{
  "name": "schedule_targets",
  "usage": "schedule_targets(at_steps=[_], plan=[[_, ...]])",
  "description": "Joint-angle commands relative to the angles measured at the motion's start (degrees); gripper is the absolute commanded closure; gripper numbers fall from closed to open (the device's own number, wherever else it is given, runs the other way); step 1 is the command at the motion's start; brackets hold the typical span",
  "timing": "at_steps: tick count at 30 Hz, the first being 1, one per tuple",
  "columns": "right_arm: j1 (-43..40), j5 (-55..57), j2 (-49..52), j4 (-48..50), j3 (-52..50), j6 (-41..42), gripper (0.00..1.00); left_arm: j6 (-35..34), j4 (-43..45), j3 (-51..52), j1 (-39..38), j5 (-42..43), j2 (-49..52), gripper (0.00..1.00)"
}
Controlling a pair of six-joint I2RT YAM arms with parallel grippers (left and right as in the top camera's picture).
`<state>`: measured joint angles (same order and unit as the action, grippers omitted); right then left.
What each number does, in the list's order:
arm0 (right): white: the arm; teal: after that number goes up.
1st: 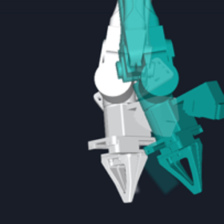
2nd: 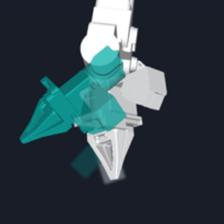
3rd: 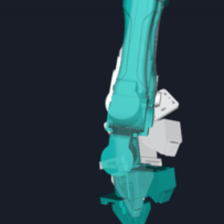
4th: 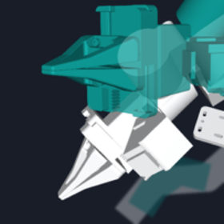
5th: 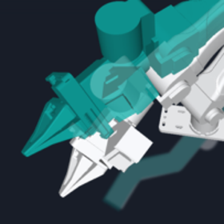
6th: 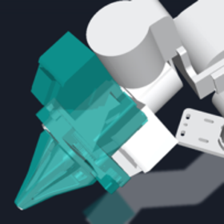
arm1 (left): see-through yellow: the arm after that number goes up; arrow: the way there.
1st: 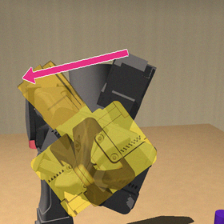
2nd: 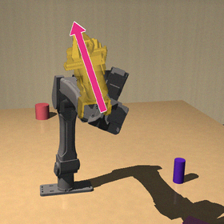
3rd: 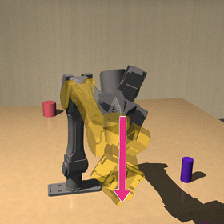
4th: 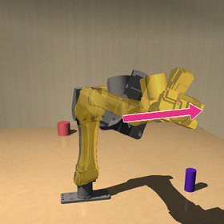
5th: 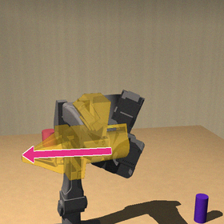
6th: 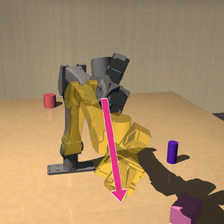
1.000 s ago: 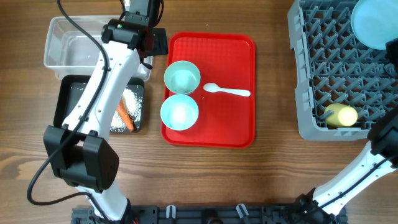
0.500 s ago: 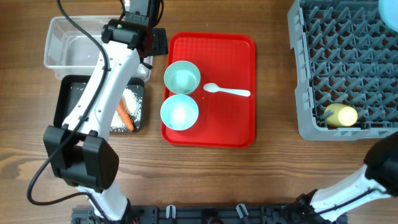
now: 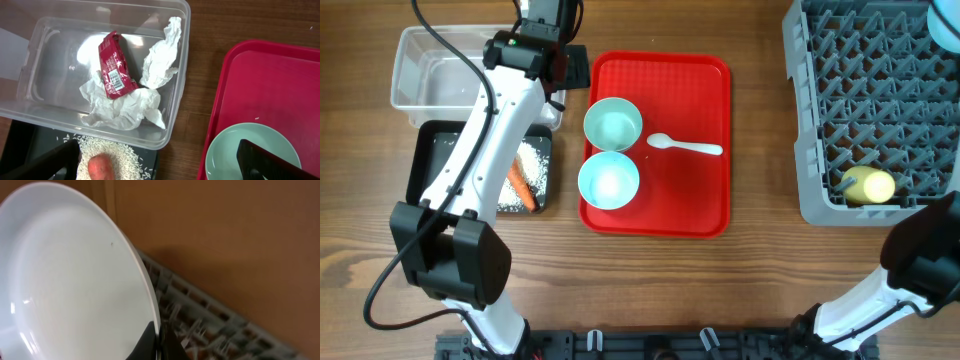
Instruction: Sort waste into correct bins and load items into the dishwasher rack
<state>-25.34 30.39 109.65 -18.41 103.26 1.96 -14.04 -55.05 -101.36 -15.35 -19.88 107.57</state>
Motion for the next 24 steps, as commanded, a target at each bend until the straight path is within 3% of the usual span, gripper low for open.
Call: schedule_targets(at_steps=[1,7,24], plan=[[0.96,5.66,-0.33,2.21,0.22,-13.29,0.95,0.07,0.17,-0.66,0.11,-0.57,-0.31,0.0],[0.96,5.66,0.7,4.92,0.22,-27.32,0.96,0.07,0.15,-0.66,0.11,-0.55,-0.31,0.0],[1.07,6.91,11.41,9.86,0.22,-34.95,0.96,0.07,0.17,-0.66,0.11,-0.57,-0.31,0.0]])
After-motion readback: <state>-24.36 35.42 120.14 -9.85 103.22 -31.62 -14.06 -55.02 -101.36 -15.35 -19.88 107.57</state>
